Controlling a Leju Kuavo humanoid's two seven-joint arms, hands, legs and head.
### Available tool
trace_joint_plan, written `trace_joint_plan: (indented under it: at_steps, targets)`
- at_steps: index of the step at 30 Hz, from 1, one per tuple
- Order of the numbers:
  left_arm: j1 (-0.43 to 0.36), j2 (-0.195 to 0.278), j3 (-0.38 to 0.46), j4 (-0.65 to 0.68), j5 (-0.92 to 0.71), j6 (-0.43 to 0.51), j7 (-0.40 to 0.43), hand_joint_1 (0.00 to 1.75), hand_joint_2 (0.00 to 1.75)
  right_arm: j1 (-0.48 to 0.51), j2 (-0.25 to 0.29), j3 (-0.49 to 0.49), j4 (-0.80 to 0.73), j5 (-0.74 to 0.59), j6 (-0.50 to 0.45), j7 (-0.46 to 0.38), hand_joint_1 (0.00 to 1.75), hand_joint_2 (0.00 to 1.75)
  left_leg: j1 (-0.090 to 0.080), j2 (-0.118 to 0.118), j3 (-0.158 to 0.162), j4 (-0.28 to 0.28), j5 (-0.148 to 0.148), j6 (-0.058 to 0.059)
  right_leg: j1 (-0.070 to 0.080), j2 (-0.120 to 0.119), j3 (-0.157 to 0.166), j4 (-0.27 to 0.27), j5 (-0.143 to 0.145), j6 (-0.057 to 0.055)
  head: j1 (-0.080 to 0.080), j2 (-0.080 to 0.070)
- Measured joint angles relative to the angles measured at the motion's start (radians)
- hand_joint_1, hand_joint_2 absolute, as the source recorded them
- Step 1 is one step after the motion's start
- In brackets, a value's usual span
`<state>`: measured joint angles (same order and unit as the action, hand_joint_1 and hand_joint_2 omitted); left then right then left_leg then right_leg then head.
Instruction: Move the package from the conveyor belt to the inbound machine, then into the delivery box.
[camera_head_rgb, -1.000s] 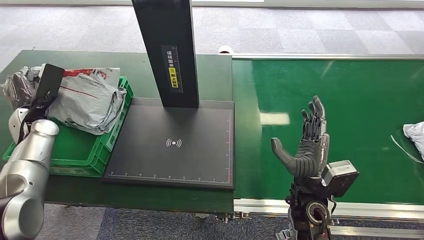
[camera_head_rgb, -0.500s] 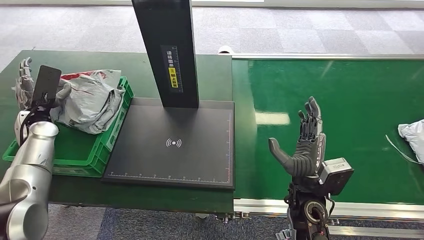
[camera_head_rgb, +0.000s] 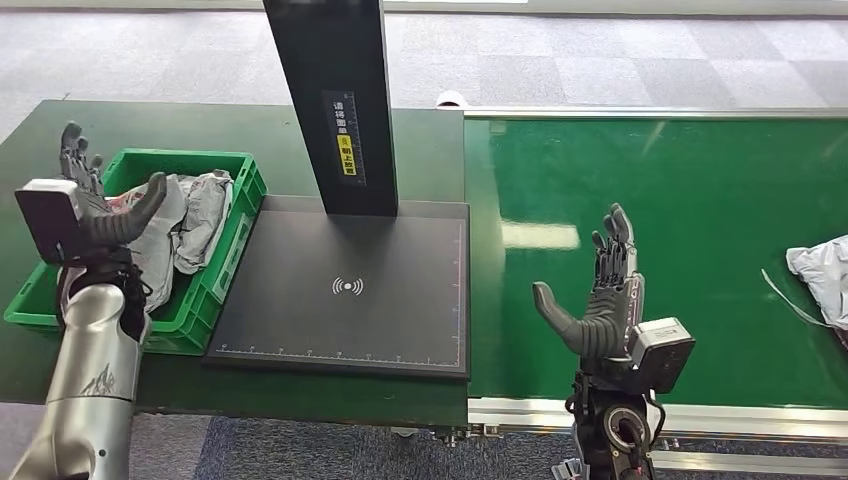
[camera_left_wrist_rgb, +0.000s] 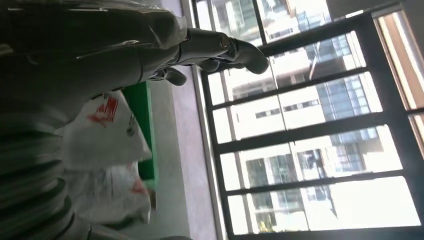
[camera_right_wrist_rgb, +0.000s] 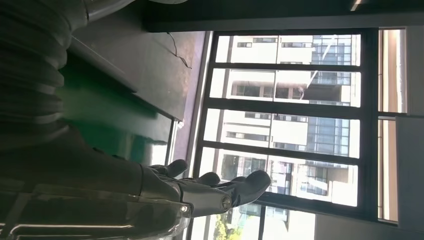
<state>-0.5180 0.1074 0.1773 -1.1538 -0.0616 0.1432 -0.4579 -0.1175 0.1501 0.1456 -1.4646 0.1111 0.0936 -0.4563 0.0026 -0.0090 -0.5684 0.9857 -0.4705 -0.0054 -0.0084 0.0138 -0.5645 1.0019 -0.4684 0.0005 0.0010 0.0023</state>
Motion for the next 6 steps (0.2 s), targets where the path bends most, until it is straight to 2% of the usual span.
trace_joint_plan:
  at_steps: [5, 6]
  targets:
    - [0.256, -0.086, -0.144, -0.236, 0.141, -0.148, -0.058, 0.00, 1.75, 0.024, -0.004, -0.005, 0.034, -0.032, 0.020, 0.041, 0.00, 1.75, -0.001, 0.000, 0.000, 0.000, -0.001, 0.001, -0.001, 0.000, -0.001, -0.001, -0.001, 0.002, 0.000, 0.000]
    - [0.281, -0.096, -0.162, -0.251, 0.145, -0.156, -0.065, 0.00, 1.75, 0.028, -0.005, -0.005, 0.039, -0.035, 0.021, 0.044, 0.00, 1.75, -0.001, 0.000, 0.000, 0.000, -0.001, 0.001, -0.001, 0.000, -0.001, -0.001, -0.002, 0.002, 0.000, 0.000]
